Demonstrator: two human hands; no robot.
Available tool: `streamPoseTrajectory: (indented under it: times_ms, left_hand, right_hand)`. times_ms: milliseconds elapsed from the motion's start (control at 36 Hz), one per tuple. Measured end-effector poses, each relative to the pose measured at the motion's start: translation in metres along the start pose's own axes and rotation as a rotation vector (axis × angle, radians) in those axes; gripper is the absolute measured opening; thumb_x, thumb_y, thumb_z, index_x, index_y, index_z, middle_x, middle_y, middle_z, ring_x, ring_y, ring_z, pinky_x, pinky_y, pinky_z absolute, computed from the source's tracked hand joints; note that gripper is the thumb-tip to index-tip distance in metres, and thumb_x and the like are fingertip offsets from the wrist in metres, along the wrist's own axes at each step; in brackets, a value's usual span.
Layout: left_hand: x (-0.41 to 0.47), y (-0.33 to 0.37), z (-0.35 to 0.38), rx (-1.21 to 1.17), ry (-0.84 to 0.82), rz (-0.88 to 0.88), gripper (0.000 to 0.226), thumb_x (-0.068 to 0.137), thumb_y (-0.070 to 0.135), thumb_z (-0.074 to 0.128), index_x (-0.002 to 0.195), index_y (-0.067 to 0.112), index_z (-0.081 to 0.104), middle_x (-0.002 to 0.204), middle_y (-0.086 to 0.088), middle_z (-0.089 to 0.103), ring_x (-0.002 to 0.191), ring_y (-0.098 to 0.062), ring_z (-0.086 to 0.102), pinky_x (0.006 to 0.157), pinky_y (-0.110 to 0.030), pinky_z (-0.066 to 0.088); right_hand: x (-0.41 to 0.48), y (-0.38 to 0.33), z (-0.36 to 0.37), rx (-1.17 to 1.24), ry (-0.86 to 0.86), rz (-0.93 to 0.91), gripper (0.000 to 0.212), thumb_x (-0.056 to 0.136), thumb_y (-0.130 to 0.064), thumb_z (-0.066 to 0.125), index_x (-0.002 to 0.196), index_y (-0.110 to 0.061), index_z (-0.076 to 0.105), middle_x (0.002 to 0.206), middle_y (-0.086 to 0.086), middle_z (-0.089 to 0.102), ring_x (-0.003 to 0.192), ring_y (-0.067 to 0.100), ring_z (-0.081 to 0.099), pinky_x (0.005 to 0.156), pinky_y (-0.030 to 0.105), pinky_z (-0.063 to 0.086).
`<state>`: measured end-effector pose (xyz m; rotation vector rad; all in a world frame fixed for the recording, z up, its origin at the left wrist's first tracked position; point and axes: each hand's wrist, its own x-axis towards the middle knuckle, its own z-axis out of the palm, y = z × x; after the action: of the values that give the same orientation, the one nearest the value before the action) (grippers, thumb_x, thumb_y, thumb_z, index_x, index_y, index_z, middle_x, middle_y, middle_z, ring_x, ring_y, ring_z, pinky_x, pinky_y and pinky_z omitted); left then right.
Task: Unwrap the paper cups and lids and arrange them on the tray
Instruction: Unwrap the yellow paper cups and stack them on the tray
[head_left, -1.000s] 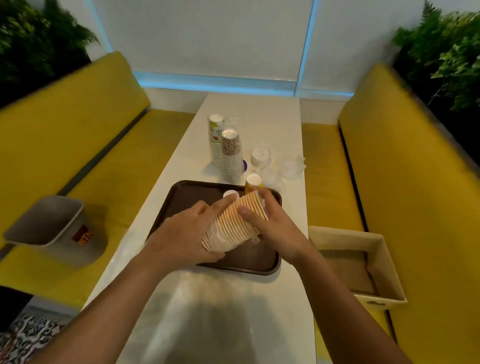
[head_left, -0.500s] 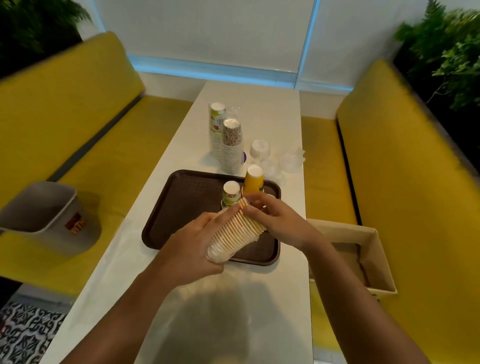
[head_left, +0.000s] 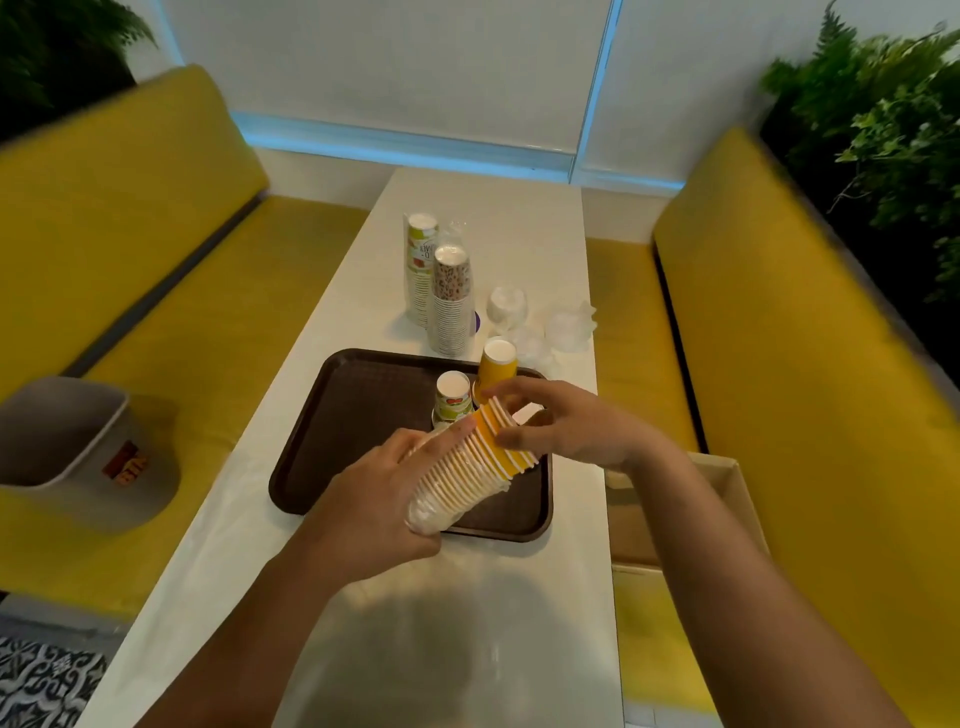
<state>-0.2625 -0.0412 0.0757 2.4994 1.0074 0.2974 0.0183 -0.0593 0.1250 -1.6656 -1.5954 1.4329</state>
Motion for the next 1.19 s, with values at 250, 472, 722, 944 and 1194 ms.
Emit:
streamPoseTrajectory:
  times_ms: [250,472,722,944,1194]
  left_hand:
    - [0.002,-0.010,0.001,-0.010,0.009,-0.020,0.123,0.075,0.055,0.087,0.152,0.067,-0.009,0.142,0.022,0.036,0.115,-0.007,0.050,0.086,-0.021,0.052]
    - [0.007,-0.012,-0.003,0.010,-0.009,-0.015,0.125,0.074,0.056,0.087,0.150,0.069,-0.012,0.145,0.020,0.035,0.122,-0.011,0.048,0.094,-0.032,0.058]
    - [0.006,-0.014,-0.009,-0.113,0.038,-0.039,0.123,0.074,0.047,0.090,0.154,0.066,-0.002,0.137,0.028,0.035,0.117,-0.007,0.052,0.089,-0.021,0.052]
    - [0.018,-0.007,-0.015,-0.179,0.085,-0.073,0.126,0.071,0.041,0.092,0.155,0.064,0.001,0.131,0.022,0.040,0.111,-0.009,0.055,0.088,-0.035,0.060]
    - [0.019,-0.015,-0.018,-0.238,0.188,-0.132,0.126,0.070,0.042,0.094,0.153,0.066,0.003,0.137,0.023,0.039,0.115,0.008,0.047,0.084,-0.016,0.050]
  right_hand:
    - [0.000,-0.007,-0.024,0.053,-0.121,0.104,0.049,0.090,-0.035,0.070,0.133,-0.037,0.049,0.130,0.004,0.059,0.115,0.026,0.062,0.080,0.029,0.059]
    - [-0.002,-0.011,-0.025,-0.199,-0.107,0.125,0.057,0.095,-0.039,0.076,0.139,-0.045,0.040,0.128,-0.016,0.058,0.113,0.013,0.062,0.077,0.021,0.056]
    - [-0.016,-0.011,-0.042,-0.451,-0.198,0.126,0.078,0.083,-0.031,0.089,0.141,-0.045,0.038,0.128,-0.014,0.055,0.111,0.015,0.058,0.092,0.027,0.052]
    - [0.012,0.003,-0.024,-0.094,-0.015,-0.029,0.065,0.082,-0.018,0.086,0.137,-0.032,0.054,0.123,-0.001,0.066,0.112,0.021,0.065,0.089,0.029,0.059]
    - [0.072,0.025,-0.022,0.435,0.651,-0.215,0.057,0.084,-0.015,0.088,0.132,-0.019,0.058,0.116,0.002,0.076,0.106,0.020,0.075,0.094,0.046,0.062]
